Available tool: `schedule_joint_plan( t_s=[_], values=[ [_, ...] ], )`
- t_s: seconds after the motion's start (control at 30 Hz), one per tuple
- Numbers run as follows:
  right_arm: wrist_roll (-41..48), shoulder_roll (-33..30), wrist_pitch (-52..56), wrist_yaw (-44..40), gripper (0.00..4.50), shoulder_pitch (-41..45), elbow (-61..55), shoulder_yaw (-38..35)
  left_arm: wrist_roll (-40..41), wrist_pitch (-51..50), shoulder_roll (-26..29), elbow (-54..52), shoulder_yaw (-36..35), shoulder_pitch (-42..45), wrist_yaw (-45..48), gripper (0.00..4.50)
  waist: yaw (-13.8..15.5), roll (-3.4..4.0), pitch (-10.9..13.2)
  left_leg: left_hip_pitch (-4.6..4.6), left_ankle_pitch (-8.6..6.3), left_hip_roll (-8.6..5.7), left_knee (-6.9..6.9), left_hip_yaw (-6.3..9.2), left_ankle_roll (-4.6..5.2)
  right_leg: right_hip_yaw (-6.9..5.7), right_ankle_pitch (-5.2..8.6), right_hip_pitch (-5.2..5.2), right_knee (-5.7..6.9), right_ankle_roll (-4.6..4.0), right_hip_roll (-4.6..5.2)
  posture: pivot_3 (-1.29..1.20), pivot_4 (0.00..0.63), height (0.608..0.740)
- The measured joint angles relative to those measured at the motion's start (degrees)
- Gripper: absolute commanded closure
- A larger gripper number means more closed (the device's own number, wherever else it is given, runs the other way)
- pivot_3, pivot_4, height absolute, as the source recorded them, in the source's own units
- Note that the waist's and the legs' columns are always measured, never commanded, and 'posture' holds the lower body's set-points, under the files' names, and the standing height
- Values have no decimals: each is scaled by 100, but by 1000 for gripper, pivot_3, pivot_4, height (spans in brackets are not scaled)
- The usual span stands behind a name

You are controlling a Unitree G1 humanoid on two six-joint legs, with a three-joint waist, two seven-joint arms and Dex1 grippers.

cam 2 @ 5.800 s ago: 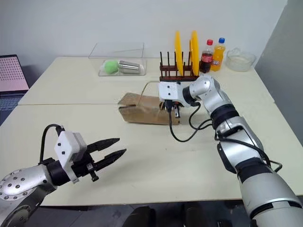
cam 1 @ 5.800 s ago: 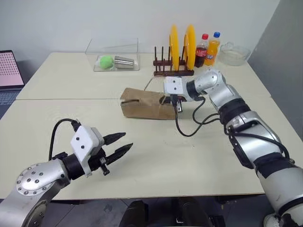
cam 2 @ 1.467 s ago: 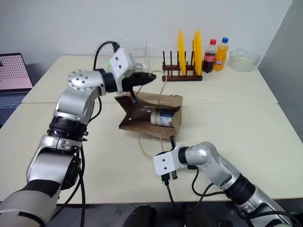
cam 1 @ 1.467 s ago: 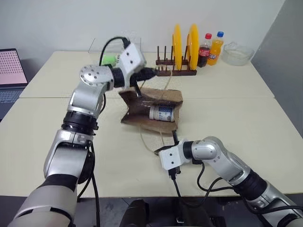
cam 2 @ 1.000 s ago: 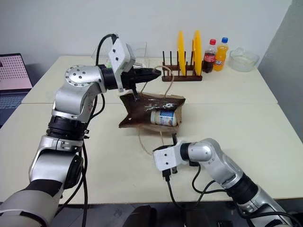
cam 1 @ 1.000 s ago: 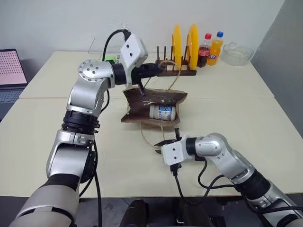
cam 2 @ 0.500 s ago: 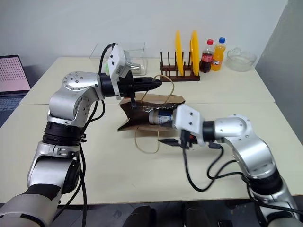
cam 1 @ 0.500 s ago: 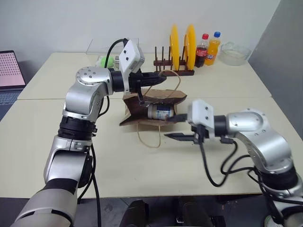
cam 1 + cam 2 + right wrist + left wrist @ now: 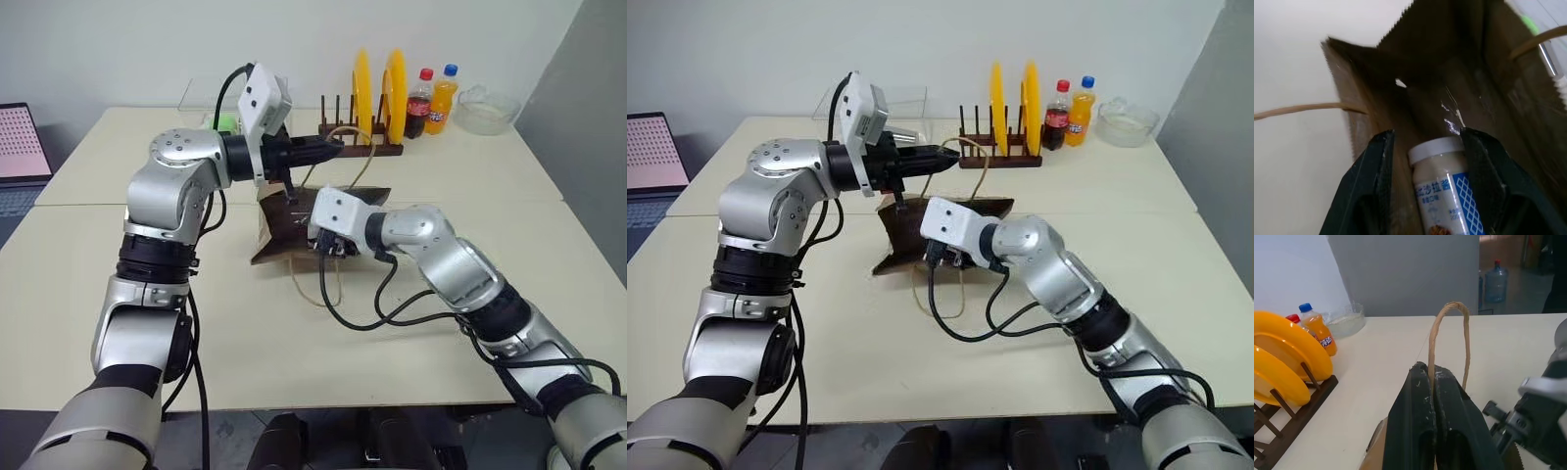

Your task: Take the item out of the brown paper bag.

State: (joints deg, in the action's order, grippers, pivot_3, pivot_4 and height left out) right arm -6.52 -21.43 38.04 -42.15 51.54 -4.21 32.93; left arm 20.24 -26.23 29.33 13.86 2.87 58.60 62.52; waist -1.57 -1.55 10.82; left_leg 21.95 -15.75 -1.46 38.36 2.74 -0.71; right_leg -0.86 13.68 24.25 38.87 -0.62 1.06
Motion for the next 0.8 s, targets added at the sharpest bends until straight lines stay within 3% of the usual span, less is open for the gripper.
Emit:
schedule_joint_plan(
  t_s=[0.1, 0.57, 0.8],
  values=[
    [-389, -50, -306, 0, 757, 8, 435, 255, 2, 0, -5, 0, 0, 0, -15, 4500, 0, 0, 0, 2, 0, 0, 1, -2, 0, 2, 0, 1, -1, 0, 0, 0, 150, 740],
    [-1545, -256, -1241, -784, 757, 372, 1386, 788, 114, 3, -51, -78, -1, -24, -19, 4500, -9, 0, 0, 1, 0, 0, 0, -1, 0, 2, 0, 2, 1, 0, 0, 0, 150, 740],
    [-2060, -43, -1806, -882, 757, 668, 2249, 967, 122, 12, -60, -227, 4, -126, -44, 4500, -11, 0, 0, 0, 1, 0, 1, -2, -2, 3, -1, 1, 2, -1, 0, 0, 150, 740]
  ],
)
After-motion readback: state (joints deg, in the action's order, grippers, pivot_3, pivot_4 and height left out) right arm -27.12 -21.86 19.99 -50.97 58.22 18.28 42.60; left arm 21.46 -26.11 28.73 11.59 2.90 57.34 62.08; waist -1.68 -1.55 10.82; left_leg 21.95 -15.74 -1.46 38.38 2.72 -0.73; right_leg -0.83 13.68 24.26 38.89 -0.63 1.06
